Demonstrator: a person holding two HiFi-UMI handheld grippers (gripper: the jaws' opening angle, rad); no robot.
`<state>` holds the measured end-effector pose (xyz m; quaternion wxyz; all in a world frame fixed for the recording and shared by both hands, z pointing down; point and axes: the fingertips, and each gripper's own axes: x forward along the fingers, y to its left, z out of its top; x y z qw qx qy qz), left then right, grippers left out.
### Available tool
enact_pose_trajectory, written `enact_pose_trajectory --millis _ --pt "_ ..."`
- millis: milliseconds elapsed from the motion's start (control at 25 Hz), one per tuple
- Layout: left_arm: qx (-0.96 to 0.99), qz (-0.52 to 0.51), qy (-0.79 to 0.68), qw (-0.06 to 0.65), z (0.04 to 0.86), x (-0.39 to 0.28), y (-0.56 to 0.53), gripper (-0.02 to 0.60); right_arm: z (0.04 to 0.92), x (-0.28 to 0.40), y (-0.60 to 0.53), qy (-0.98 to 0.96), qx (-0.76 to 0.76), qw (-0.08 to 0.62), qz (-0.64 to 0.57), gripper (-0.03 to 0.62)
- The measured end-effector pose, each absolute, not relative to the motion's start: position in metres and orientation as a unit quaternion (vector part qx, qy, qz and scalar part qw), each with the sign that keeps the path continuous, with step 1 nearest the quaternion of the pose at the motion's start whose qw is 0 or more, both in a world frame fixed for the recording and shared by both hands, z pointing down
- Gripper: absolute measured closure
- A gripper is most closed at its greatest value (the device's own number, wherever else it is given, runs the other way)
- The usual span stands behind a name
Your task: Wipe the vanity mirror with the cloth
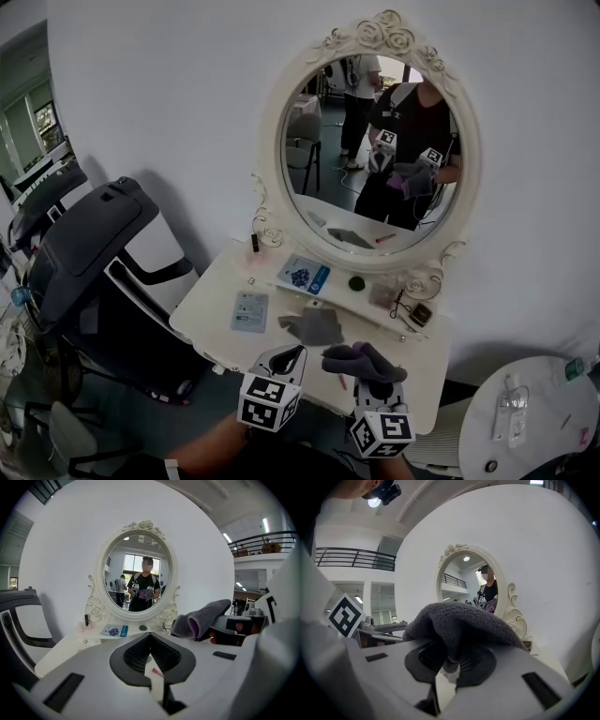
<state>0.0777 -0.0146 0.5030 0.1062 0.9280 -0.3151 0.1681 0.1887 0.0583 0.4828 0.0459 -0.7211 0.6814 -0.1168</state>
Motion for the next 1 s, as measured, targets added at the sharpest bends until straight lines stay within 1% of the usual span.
enact_pose_trajectory --millis 360,720,1000 --pt "0.945 0.162 -0.267 0.097 0.501 0.103 -0.085 0.575 0.481 0.2 -0.007 0.652 -0.749 0.039 -0.11 0.553" --pt "0.957 0.153 -0.225 0.099 0.493 0.104 -0.173 0.575 0.462 0.185 -0.091 0.63 -0.77 0.033 -0.09 0.553" --pt "0.963 0.162 -0.188 0.102 0.498 0.105 -0.216 0.575 0.466 0.184 -0.124 0.594 -0.798 0.031 -0.099 0.553"
